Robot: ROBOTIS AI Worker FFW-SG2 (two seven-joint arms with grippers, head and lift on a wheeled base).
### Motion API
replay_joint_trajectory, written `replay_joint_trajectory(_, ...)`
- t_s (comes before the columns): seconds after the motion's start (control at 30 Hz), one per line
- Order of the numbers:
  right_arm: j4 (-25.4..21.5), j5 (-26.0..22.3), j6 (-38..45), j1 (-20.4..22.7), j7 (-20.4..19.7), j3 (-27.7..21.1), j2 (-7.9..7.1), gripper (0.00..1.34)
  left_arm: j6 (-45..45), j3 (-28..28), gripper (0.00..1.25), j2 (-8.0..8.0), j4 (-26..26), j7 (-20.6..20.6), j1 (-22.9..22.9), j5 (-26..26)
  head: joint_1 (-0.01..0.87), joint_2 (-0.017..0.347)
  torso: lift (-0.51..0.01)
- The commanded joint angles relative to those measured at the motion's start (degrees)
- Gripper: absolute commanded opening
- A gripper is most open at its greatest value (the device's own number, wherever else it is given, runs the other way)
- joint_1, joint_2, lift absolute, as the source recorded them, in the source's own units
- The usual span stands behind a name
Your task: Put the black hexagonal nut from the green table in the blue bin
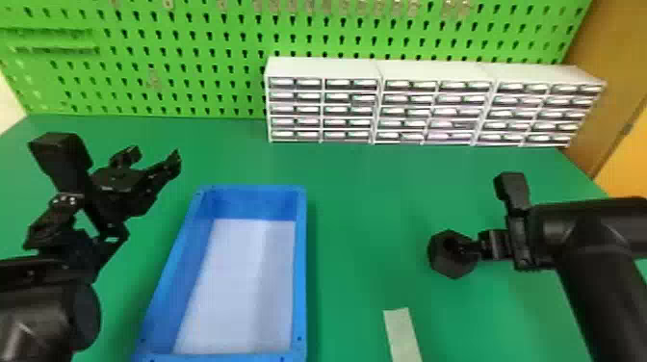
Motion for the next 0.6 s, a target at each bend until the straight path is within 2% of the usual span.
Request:
replay_joint_trajectory(0.0,0.06,0.08,-0.02,0.02,0.0,0.05,-0.08,1.09,0.0,0.01,0.76,0.0,0.03,-0.01,0.0,0.0,0.691,0.009,-0.097)
replay_joint_trajectory(0.43,0.06,0.25,-0.02,0.11,0.0,0.32,-0.08,1.08,0.0,-0.08,0.76,0.0,-0.05,-0.01,-0.09,0.0,0.691,0.009,-0.097)
replay_joint_trajectory(0.57,0.06,0.25,-0.02,0.11,0.0,0.4,-0.17,1.03,0.0,-0.08,0.76,0.0,0.03,-0.01,0.0,0.0,0.691,0.009,-0.097)
